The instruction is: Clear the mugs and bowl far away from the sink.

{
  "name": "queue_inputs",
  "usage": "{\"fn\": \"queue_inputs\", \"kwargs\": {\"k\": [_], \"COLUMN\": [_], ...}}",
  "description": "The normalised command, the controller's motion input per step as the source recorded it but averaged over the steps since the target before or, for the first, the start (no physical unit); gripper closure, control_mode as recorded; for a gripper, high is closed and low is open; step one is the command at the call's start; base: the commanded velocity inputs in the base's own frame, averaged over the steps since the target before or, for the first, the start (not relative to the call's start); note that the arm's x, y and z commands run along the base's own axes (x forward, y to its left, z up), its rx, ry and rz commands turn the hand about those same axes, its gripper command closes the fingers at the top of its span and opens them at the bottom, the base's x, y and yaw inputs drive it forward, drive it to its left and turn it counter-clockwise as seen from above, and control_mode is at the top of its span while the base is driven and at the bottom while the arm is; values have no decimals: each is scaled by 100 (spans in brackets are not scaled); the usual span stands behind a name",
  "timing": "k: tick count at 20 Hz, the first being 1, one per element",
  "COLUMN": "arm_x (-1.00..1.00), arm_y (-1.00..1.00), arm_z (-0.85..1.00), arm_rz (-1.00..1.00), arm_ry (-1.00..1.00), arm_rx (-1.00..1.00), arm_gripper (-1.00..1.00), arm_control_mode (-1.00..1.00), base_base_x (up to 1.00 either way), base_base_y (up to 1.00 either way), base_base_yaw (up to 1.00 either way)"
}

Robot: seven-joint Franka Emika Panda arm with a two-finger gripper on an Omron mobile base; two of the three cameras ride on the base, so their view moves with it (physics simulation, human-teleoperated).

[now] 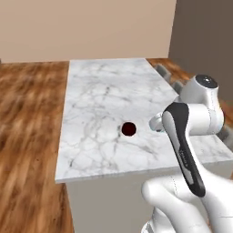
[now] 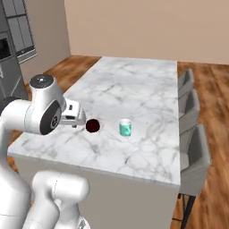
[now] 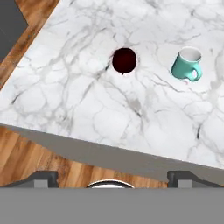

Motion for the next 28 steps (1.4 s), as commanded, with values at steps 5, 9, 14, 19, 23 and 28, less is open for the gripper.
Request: {"fn": "queue_inputs", "kwargs": {"k": [5, 9, 14, 19, 23, 28], "arm_x": [0, 0, 0, 0, 0, 0], "arm_y": [0, 0, 0, 0, 0, 0], "arm_z": [0, 0, 0, 0, 0, 0], "arm_rz": [0, 0, 0, 0, 0, 0], "arm_ry": [0, 0, 0, 0, 0, 0], "arm_rx": [0, 0, 0, 0, 0, 0], "arm_gripper": [-100, -100, -100, -100, -100, -100], "arm_control_mode": [100, 100, 100, 100, 100, 100], "base_base_x": [-33, -26, -12, 0, 0, 0], "base_base_y": [99, 74, 39, 20, 1, 0], "base_base_yaw": [75, 73, 95, 100, 100, 100]}}
